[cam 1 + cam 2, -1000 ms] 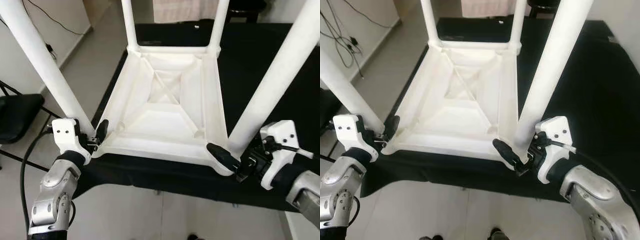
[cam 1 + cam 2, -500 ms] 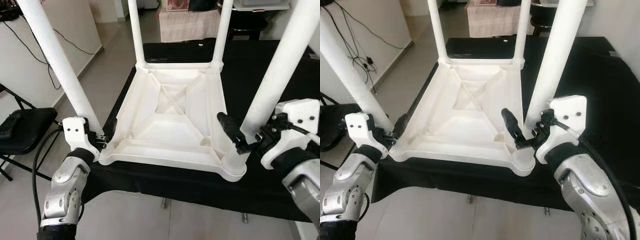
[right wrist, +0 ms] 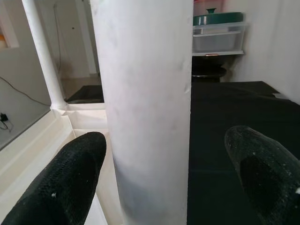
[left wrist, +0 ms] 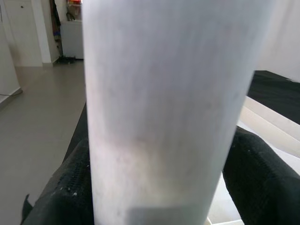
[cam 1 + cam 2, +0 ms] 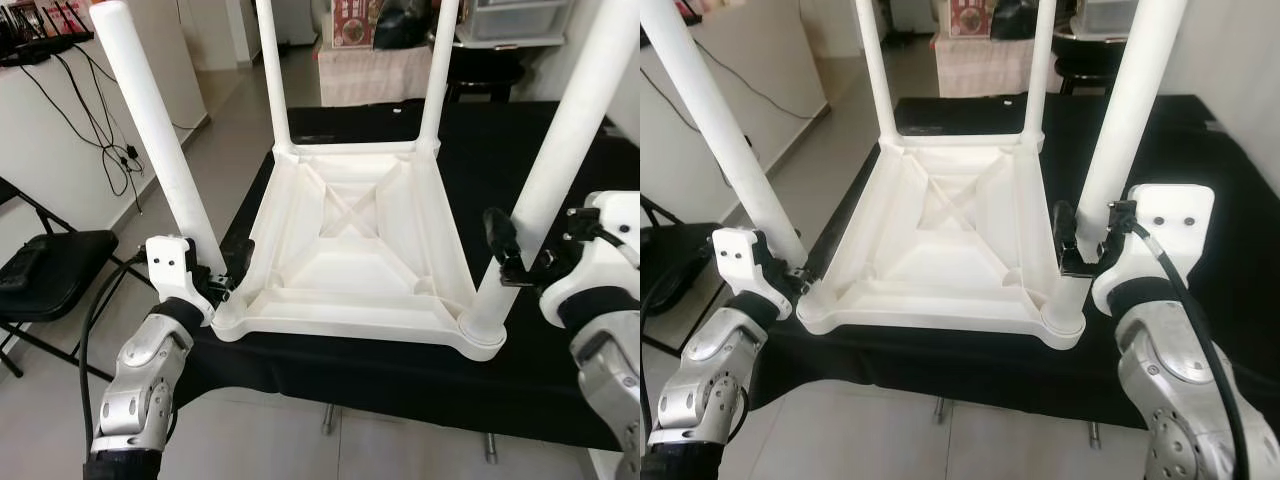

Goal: Building children table

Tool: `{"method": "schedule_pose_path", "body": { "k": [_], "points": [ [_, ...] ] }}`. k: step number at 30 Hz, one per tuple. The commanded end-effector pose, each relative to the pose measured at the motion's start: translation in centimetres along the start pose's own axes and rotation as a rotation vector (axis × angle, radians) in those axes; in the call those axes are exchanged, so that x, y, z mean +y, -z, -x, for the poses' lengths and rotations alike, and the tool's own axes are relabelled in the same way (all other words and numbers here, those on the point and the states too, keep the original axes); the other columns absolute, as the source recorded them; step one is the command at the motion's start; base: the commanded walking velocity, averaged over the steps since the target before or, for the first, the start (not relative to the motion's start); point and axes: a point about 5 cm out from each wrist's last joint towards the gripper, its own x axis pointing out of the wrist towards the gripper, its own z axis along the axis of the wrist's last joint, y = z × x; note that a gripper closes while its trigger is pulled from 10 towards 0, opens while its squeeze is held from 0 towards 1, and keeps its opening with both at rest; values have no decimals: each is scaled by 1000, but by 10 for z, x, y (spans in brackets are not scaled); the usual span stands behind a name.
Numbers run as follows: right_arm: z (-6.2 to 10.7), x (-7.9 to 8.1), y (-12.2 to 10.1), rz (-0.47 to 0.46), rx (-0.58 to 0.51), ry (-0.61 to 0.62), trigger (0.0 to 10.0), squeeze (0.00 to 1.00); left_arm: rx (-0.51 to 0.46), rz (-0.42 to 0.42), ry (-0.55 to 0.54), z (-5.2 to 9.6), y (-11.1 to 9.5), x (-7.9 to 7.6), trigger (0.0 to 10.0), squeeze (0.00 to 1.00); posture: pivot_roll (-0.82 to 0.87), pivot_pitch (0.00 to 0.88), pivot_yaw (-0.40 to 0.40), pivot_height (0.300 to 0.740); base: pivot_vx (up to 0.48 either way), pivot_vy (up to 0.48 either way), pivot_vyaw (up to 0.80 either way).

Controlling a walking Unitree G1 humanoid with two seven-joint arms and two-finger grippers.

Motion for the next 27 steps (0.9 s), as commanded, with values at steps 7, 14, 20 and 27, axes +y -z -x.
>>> {"method": "schedule_pose_path", "body": {
  "k": [7,14,20,27],
  "points": [
    [-11,6,-2,-49,6,-31,10000,0,31,-11,-18,6,7,1,10000,0,-215,100,49,740,0,0,0],
    [-25,2,-14,-40,-27,-16,10000,0,133,14,-27,12,21,-2,10000,0,-202,103,38,740,0,0,0],
    [-29,1,-18,-39,-44,-15,10000,0,161,18,-38,12,25,-2,10000,0,-200,104,35,740,0,0,0],
    [-31,0,-20,-47,-55,-19,0,0,204,25,-117,15,29,1,0,0,-203,110,37,740,0,0,0]
  ]
}}
